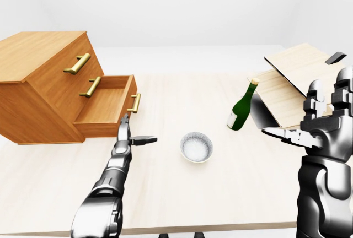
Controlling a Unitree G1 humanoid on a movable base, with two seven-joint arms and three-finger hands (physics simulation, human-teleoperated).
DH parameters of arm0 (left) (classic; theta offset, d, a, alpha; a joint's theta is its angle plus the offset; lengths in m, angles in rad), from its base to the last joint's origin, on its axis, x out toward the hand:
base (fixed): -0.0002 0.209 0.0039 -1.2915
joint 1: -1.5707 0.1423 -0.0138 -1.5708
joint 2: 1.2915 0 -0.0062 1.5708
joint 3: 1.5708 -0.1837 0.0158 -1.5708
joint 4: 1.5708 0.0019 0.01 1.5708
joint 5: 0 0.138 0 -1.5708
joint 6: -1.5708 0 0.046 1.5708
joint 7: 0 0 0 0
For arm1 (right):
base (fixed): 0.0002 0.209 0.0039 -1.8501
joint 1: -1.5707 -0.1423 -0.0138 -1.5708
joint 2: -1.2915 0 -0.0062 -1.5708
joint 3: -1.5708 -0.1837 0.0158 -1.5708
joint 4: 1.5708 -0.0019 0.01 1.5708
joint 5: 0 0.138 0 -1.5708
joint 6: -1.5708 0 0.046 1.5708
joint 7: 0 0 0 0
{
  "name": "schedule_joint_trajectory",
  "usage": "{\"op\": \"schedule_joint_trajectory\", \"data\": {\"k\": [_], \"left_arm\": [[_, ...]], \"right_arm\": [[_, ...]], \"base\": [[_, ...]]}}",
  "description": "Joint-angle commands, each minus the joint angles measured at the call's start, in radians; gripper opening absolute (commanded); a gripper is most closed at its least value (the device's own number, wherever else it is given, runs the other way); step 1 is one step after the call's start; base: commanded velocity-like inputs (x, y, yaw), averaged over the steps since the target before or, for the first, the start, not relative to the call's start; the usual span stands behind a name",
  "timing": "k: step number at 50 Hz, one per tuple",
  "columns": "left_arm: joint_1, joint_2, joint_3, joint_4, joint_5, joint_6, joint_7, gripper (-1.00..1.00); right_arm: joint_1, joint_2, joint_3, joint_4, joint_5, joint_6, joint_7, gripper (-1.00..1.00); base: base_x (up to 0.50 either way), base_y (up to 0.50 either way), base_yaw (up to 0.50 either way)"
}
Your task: Close the bottom drawer of the cabinet.
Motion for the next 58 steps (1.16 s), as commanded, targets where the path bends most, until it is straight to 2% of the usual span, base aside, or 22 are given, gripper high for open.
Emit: {"op": "schedule_joint_trajectory", "data": {"k": [1,6,14,24,29,32,41,46,53,58], "left_arm": [[-0.044,0.042,0.038,0.097,-0.019,0.0,0.054,1.0],[-0.068,0.075,0.069,0.114,-0.068,0.0,0.103,1.0],[-0.1,0.145,0.121,0.136,-0.171,0.0,0.225,1.0],[-0.101,0.208,0.158,0.174,-0.233,0.0,0.433,1.0],[-0.102,0.237,0.172,0.186,-0.237,0.0,0.433,1.0],[-0.102,0.244,0.161,0.193,-0.212,0.0,0.433,1.0],[-0.105,0.295,0.215,0.218,-0.253,0.0,0.433,1.0],[-0.103,0.308,0.207,0.225,-0.241,0.0,0.433,1.0],[-0.102,0.301,0.213,0.223,-0.247,0.0,0.433,1.0],[-0.122,0.302,0.21,0.205,-0.284,0.0,0.433,1.0]], "right_arm": [[-0.002,0.0,0.005,0.006,-0.001,0.0,0.004,1.0],[-0.001,0.001,0.008,0.01,-0.002,0.0,0.007,1.0],[-0.004,-0.001,0.01,0.003,-0.001,0.0,0.005,1.0],[-0.002,0.001,0.011,0.001,-0.001,0.0,0.007,1.0],[-0.003,0.001,0.01,-0.005,0.002,0.0,0.006,1.0],[-0.002,0.002,0.009,-0.005,0.003,0.0,0.007,1.0],[-0.002,0.002,0.011,-0.004,0.004,0.0,0.007,1.0],[-0.002,0.002,0.009,-0.004,0.006,0.0,0.007,1.0],[-0.002,0.002,0.008,-0.004,0.01,0.0,0.007,1.0],[-0.002,0.002,0.009,-0.002,0.011,0.0,0.008,1.0]], "base": [[0.0,0.0,0.0],[0.0,0.0,0.0],[0.0,0.0,0.0],[0.0,0.0,0.0],[0.0,0.0,0.0],[0.0,0.0,0.0],[0.0,0.0,0.0],[0.0,0.0,0.0],[0.0,0.0,0.0],[0.0,0.0,0.0]]}}
